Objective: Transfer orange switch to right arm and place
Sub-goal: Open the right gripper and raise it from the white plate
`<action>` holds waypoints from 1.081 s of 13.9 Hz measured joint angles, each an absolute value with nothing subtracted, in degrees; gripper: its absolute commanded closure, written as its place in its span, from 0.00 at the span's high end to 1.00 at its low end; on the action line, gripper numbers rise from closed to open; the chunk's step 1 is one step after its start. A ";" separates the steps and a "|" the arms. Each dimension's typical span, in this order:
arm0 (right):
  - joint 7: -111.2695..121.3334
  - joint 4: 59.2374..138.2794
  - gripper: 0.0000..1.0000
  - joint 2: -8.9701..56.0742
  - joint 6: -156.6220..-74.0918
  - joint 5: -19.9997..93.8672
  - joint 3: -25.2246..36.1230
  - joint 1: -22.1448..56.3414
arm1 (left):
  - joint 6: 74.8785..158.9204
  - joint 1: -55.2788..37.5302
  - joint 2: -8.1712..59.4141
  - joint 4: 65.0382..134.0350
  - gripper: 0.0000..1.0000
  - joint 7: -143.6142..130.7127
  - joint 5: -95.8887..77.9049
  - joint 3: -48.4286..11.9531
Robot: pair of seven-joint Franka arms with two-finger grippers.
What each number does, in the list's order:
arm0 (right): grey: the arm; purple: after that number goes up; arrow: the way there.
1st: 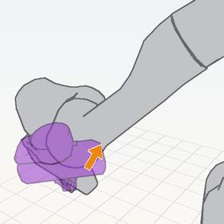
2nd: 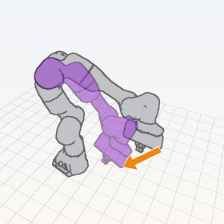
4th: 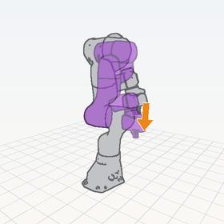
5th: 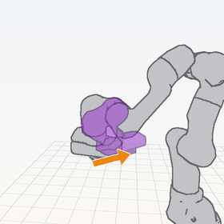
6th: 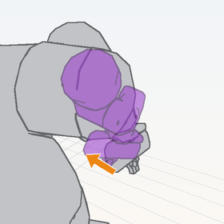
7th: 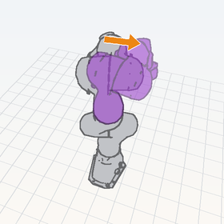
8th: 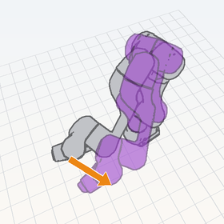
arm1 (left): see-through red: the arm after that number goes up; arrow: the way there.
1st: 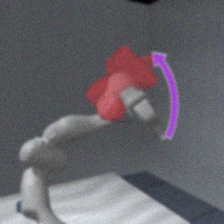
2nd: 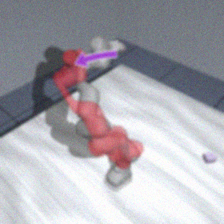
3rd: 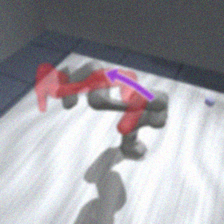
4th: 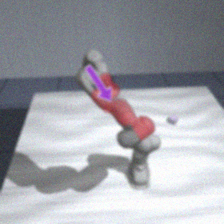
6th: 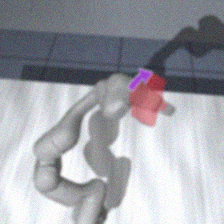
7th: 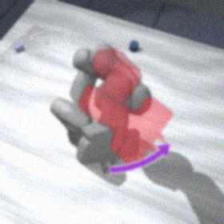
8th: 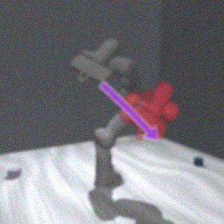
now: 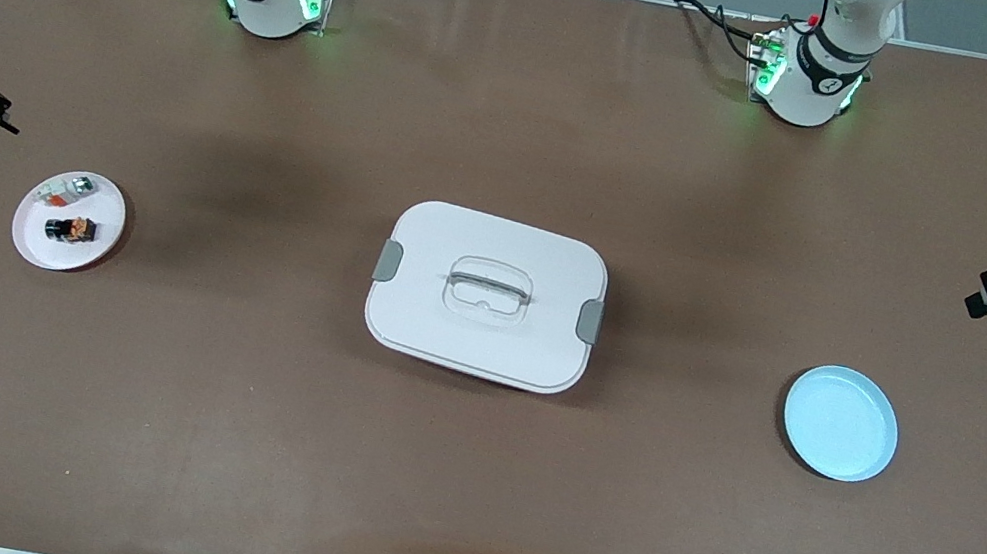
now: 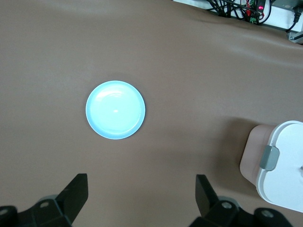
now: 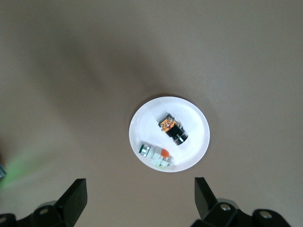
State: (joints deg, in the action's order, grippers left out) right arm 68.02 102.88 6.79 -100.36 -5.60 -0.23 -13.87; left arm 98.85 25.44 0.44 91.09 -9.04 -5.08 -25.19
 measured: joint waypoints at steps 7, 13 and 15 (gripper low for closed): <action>46.04 95.38 1.00 6.78 -94.00 -5.25 -0.37 -9.49 | 98.85 25.50 0.88 90.82 1.00 -9.04 -5.05 -25.17; 23.29 89.22 1.00 6.84 -88.34 -2.37 -0.24 -9.50 | 98.85 24.53 0.90 90.59 1.00 -9.03 -5.03 -25.08; 18.56 87.96 1.00 6.89 -88.07 -2.22 -0.33 -9.21 | 98.85 21.86 0.90 90.51 1.00 -9.03 -3.90 -23.99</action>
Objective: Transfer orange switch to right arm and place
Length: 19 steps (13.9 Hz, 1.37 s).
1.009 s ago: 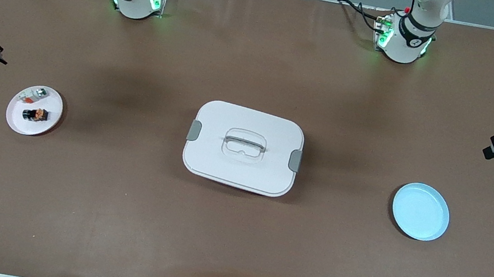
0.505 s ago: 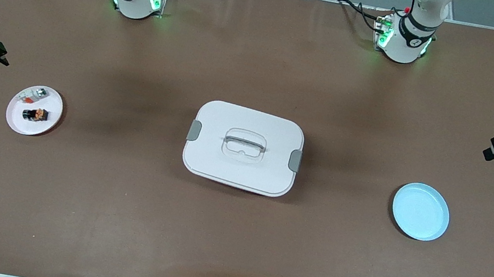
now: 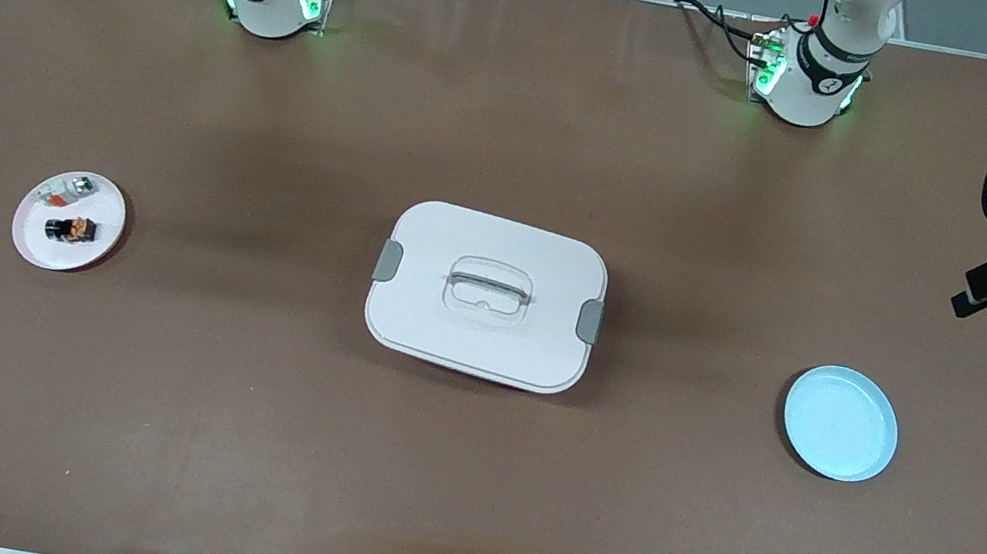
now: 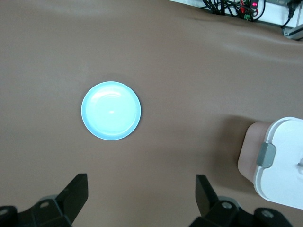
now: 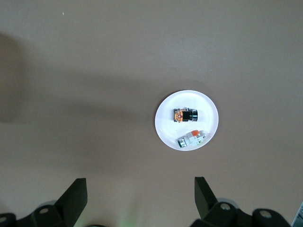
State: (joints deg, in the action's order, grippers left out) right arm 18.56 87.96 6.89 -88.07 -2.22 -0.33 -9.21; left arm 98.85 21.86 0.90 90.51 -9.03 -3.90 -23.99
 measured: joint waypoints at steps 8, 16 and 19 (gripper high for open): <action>16.80 82.01 1.00 7.07 -87.02 -2.04 -0.38 -8.54 | 98.85 9.32 0.90 90.23 1.00 -9.05 -3.24 -11.92; 6.38 77.13 1.00 7.07 -80.62 2.37 -0.58 -7.77 | 98.85 5.16 0.90 90.18 1.00 -9.05 -3.15 -8.36; 4.22 76.86 1.00 7.01 -79.14 4.15 -0.08 -7.82 | 98.85 3.68 0.90 90.18 1.00 -9.05 -3.14 -6.80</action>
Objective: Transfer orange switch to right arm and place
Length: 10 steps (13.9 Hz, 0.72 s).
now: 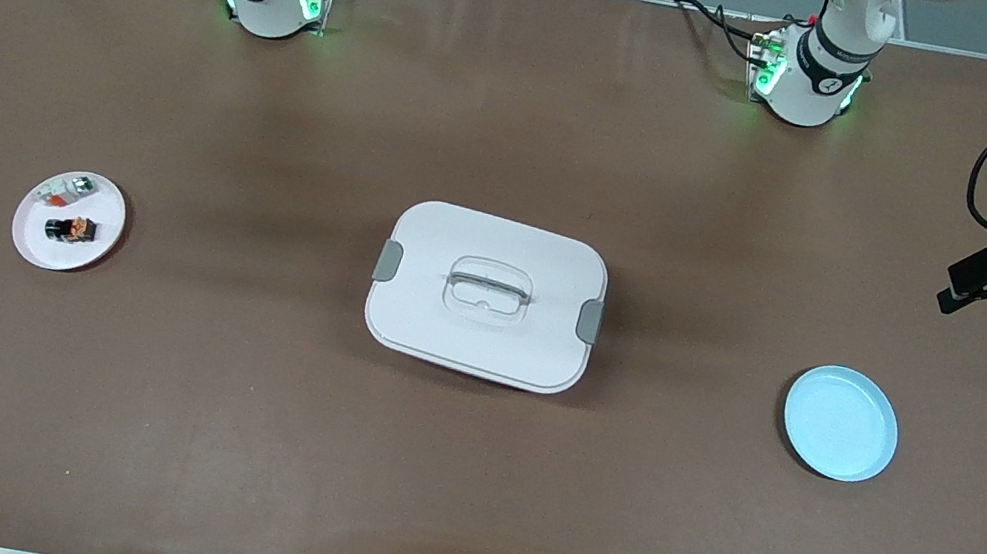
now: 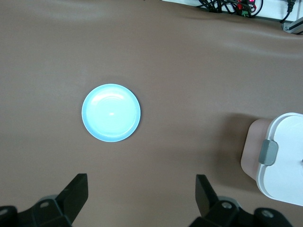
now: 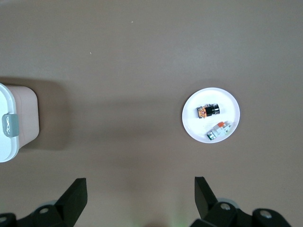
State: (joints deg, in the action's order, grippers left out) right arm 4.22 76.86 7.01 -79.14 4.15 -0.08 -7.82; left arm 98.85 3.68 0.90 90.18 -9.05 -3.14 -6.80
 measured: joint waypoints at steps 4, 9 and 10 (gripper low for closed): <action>4.22 76.55 1.00 5.94 -78.15 4.15 -0.15 -7.78 | 98.84 1.25 0.90 90.17 1.00 -9.05 -3.14 -3.84; 4.22 76.52 1.00 4.96 -76.70 4.15 0.25 -7.27 | 98.72 1.29 0.92 90.17 1.00 -9.05 -3.09 -3.60; 4.24 76.53 1.00 4.95 -76.60 4.15 1.57 -6.03 | 98.69 1.32 0.95 90.17 1.00 -9.05 -3.08 -3.56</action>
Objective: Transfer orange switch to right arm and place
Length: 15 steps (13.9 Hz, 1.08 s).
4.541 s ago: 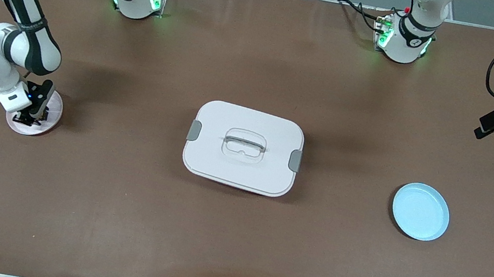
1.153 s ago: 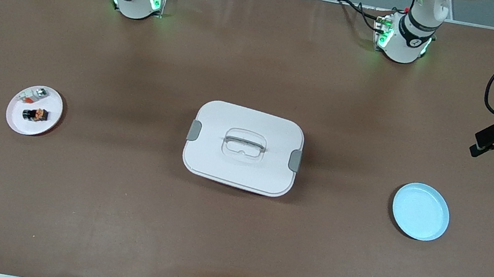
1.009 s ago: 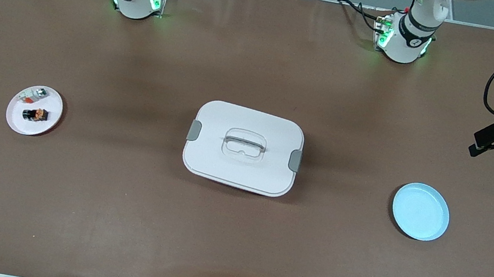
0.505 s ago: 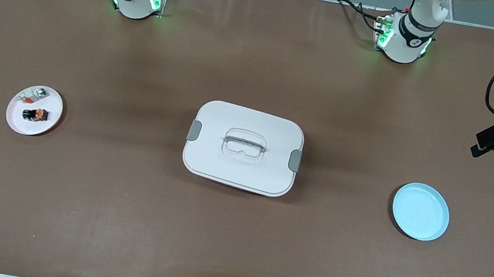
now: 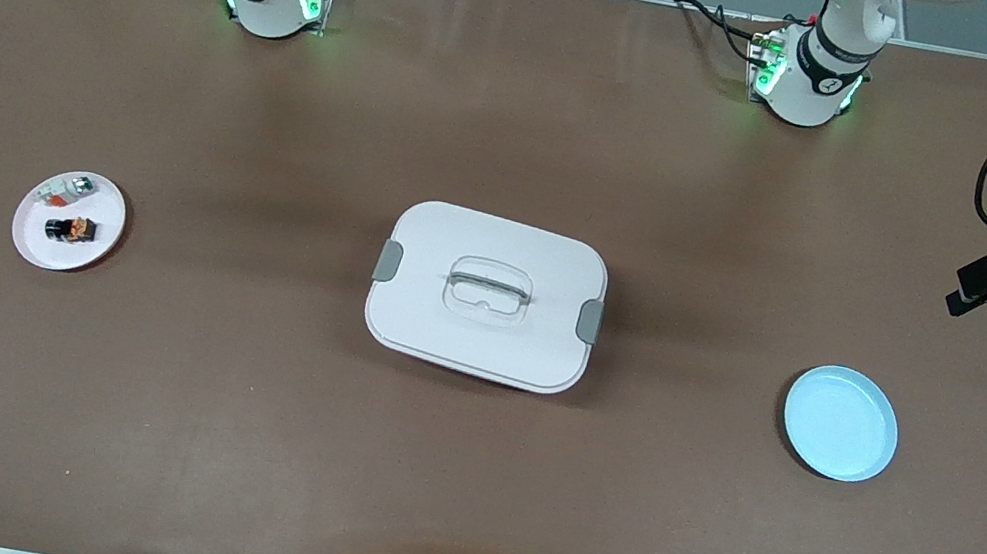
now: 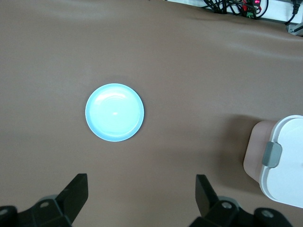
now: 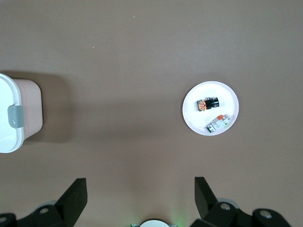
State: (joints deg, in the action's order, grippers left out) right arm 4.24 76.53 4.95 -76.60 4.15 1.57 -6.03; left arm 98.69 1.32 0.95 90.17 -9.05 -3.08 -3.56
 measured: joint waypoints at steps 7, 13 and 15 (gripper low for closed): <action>9.84 77.56 1.00 3.76 -76.53 4.15 8.04 -0.21 | 98.64 1.31 1.05 90.17 1.00 -9.04 -3.07 -3.53; 9.32 80.00 1.00 1.18 -78.64 3.80 7.50 -0.23 | 98.56 1.40 1.05 90.12 1.00 -8.30 -2.98 -3.48; 8.28 83.13 1.00 -1.33 -81.05 3.67 7.11 -0.23 | 98.53 1.59 1.05 90.11 1.00 -5.75 -2.96 -3.29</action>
